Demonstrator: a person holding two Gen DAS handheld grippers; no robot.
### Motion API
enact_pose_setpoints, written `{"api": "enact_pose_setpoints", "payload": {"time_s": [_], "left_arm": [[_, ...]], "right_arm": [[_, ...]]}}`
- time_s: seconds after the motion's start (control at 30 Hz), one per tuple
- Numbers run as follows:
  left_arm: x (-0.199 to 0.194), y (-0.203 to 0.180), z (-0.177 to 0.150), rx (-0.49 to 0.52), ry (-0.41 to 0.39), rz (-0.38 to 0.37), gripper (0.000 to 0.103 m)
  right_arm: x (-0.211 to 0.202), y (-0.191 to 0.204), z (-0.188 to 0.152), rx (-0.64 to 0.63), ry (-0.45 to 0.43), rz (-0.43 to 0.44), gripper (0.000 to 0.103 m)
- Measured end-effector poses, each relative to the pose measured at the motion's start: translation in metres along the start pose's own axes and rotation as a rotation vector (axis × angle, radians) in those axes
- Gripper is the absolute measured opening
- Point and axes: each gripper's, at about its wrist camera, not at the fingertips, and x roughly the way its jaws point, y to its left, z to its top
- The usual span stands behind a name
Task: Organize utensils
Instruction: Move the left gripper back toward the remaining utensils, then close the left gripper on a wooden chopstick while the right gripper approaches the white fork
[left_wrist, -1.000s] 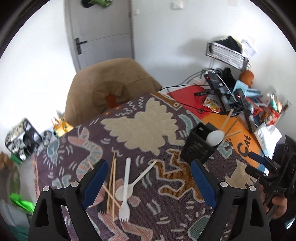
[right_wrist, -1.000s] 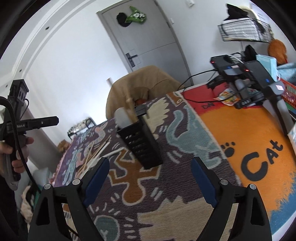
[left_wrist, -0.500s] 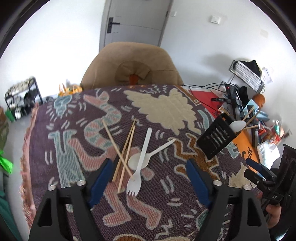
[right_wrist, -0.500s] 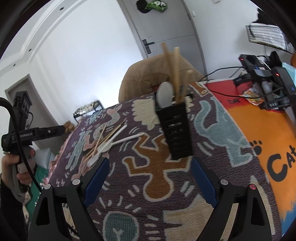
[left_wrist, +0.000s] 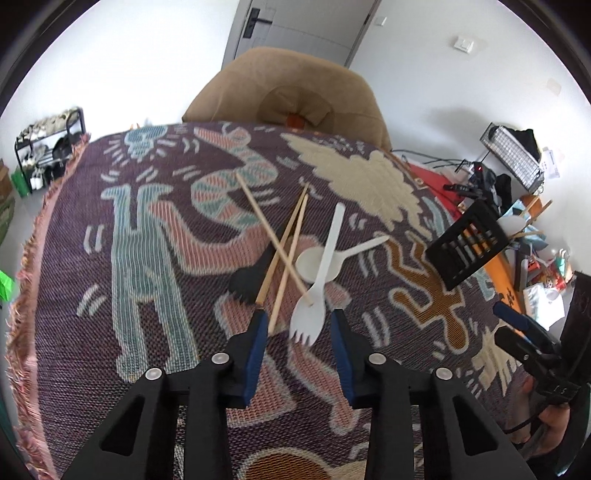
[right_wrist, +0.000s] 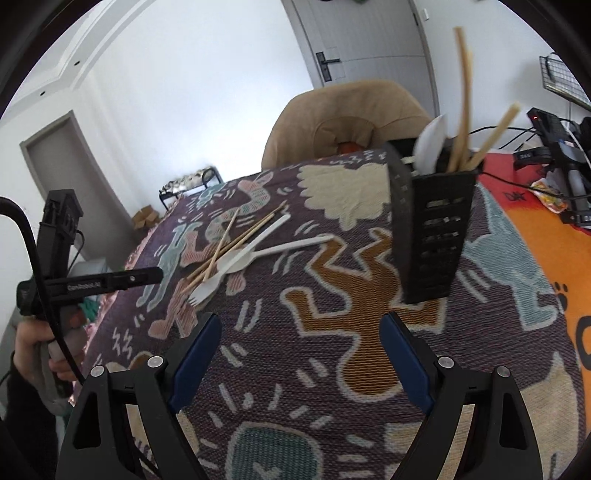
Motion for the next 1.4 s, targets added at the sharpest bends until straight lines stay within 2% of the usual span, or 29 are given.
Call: {"api": "enact_pose_setpoints", "payload": {"time_s": [0.17,0.23,0.47,0.53,0.6,0.9,1.0,1.23,1.4], "left_arm": [[0.019,0.009,-0.007,-0.008,0.032,0.007,0.027],[0.026,0.012,-0.009,-0.013,0.047,0.005,0.024],[0.045,0.015,-0.011,-0.004,0.052,0.007,0.017],[0.046,0.014,-0.010,0.001,0.047,0.001,0.008],[0.045,0.013,-0.011,0.005,0.043,-0.007,0.005],[0.004,0.006,-0.012,0.012,-0.047,-0.041,0.004],[-0.011,0.006,-0.012,0.008,-0.079,-0.049,0.004],[-0.049,0.018,-0.015,-0.024,-0.164,-0.045,0.004],[-0.069,0.034,-0.020,-0.056,-0.212,-0.036,0.004]], "right_arm": [[0.016,0.005,-0.003,0.026,0.042,0.028,0.081],[0.021,0.007,-0.004,0.033,0.059,0.038,0.076],[0.033,0.017,-0.008,0.024,0.091,0.045,0.076],[0.036,0.019,-0.009,0.023,0.102,0.047,0.076],[0.038,0.020,-0.008,0.022,0.109,0.049,0.076],[0.050,0.036,-0.005,0.021,0.141,0.096,0.075],[0.055,0.040,-0.004,0.028,0.155,0.116,0.072],[0.074,0.059,0.001,0.030,0.195,0.164,0.072],[0.095,0.076,0.007,0.015,0.228,0.156,0.072]]}}
